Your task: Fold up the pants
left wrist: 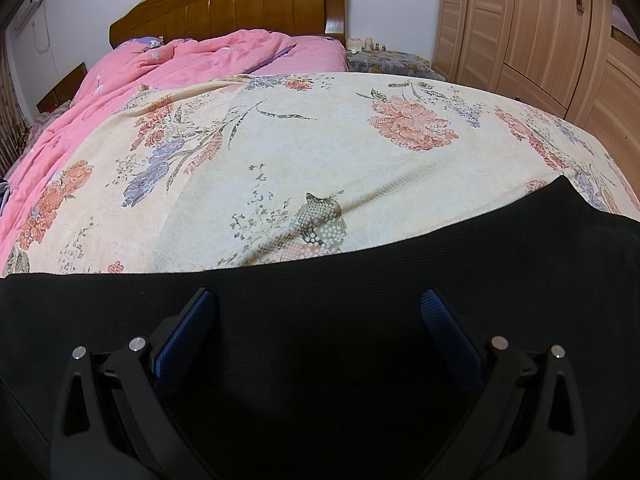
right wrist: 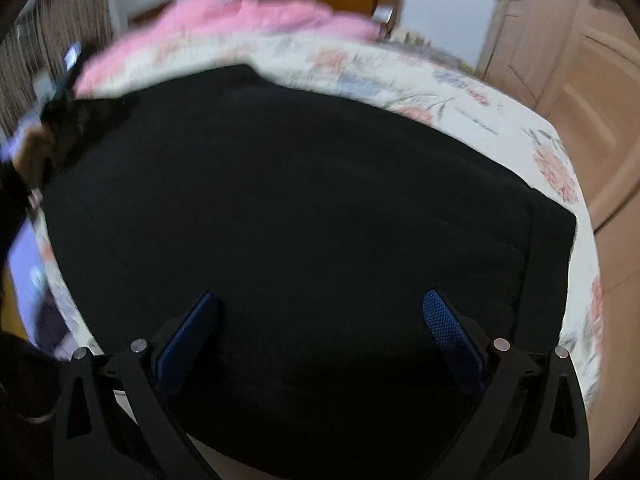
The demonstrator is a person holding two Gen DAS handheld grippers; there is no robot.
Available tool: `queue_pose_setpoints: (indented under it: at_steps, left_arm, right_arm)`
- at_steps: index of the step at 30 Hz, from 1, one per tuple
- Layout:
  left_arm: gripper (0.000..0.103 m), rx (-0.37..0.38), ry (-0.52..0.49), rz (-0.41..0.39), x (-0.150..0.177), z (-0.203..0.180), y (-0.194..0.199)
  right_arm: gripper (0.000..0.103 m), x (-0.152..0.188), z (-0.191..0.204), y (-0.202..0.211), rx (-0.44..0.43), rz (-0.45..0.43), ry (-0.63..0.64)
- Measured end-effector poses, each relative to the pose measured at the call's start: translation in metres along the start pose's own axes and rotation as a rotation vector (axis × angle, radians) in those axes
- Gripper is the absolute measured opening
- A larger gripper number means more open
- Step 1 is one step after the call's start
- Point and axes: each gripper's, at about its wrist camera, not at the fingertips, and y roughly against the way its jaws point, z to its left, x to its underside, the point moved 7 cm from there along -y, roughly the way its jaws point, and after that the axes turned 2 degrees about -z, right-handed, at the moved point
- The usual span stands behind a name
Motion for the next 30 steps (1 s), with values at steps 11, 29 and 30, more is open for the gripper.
queue_pose_setpoints:
  at_steps: [11, 29, 30]
  left_arm:
    - [0.102, -0.008, 0.008, -0.019, -0.001, -0.001, 0.004]
    - [0.098, -0.002, 0.896, -0.321, 0.150, 0.268, 0.162]
    - [0.096, 0.039, 0.962, -0.356, 0.156, 0.286, 0.166]
  right_arm:
    - [0.099, -0.157, 0.146, -0.040, -0.182, -0.110, 0.222]
    - [0.099, -0.214, 0.242, -0.174, -0.177, -0.049, 0.283]
    - [0.099, -0.211, 0.243, -0.169, -0.179, -0.050, 0.280]
